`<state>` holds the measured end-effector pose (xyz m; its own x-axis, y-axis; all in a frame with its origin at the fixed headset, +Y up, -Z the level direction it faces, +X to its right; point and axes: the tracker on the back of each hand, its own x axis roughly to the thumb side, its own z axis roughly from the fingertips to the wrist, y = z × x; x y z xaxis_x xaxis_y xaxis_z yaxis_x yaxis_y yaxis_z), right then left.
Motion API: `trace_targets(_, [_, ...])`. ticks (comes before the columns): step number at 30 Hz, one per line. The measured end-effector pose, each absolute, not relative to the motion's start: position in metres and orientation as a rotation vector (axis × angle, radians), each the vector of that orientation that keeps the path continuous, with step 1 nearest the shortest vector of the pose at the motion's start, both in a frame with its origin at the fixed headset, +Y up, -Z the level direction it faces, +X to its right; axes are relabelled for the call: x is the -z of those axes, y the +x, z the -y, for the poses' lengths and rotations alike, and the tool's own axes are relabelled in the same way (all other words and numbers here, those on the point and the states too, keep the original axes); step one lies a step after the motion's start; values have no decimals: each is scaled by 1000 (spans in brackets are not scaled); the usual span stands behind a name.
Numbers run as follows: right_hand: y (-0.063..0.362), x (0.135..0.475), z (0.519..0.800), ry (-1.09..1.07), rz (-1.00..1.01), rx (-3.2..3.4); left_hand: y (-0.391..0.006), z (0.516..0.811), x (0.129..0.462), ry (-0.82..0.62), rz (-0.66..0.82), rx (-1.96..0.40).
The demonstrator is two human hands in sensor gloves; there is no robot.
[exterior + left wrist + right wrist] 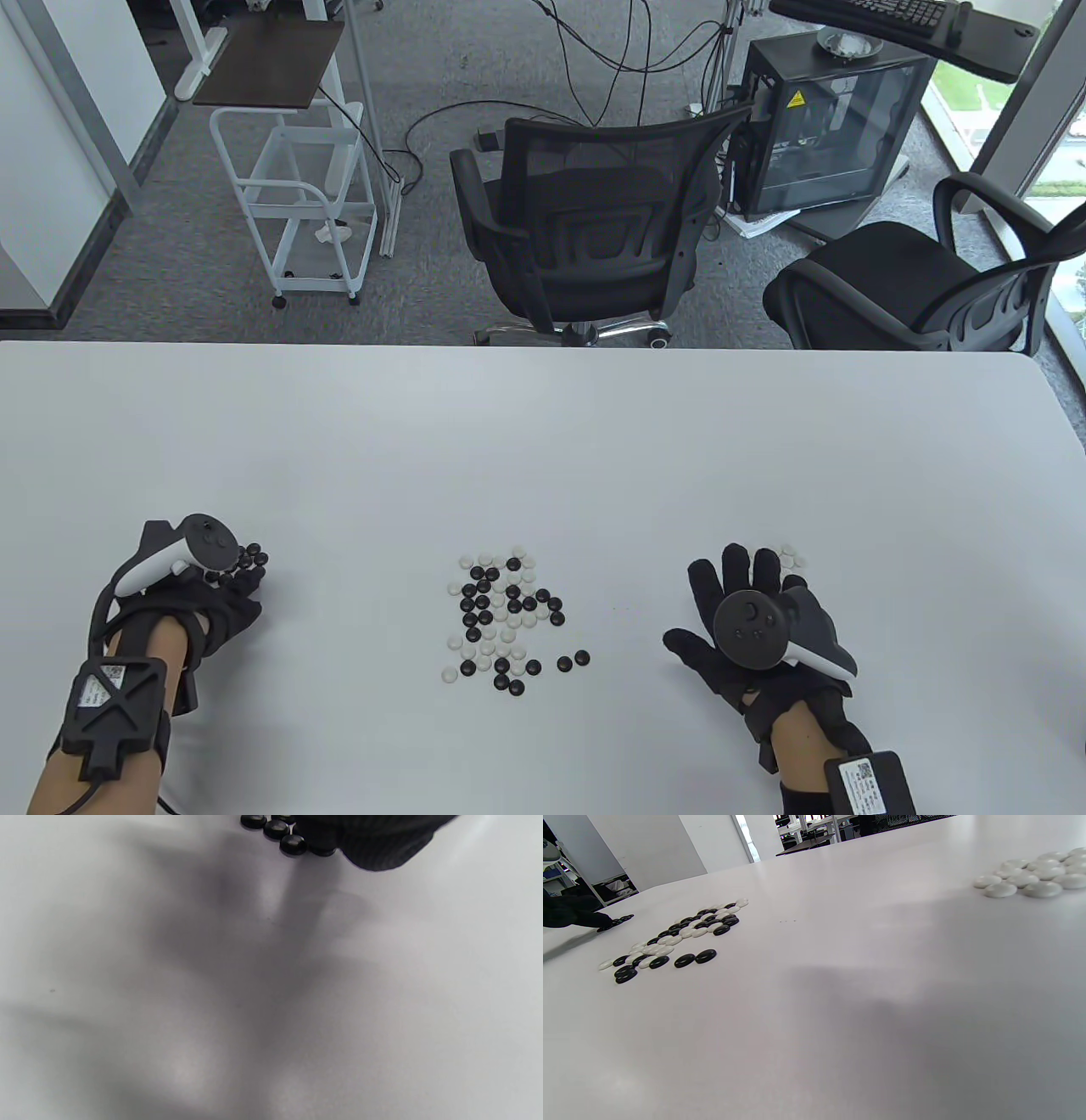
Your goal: Go stone sorting task
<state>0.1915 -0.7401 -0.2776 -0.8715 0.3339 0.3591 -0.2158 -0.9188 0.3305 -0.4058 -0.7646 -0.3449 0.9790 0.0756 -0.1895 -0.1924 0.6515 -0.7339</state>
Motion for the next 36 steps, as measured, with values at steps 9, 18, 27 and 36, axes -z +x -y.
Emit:
trace_targets(9, [192, 278, 740, 597, -408, -2760, -312, 720, 335, -773, 167, -44])
trace_targets(18, [190, 277, 740, 610, -405, -2759, -192, 733, 299, -828, 521, 141])
trace_targets(27, [188, 278, 743, 609, -431, -2748, -155, 755, 287, -839, 607, 246])
trace_targets(36, [187, 277, 742, 611, -419, -2762, -159, 766, 270, -856, 631, 265])
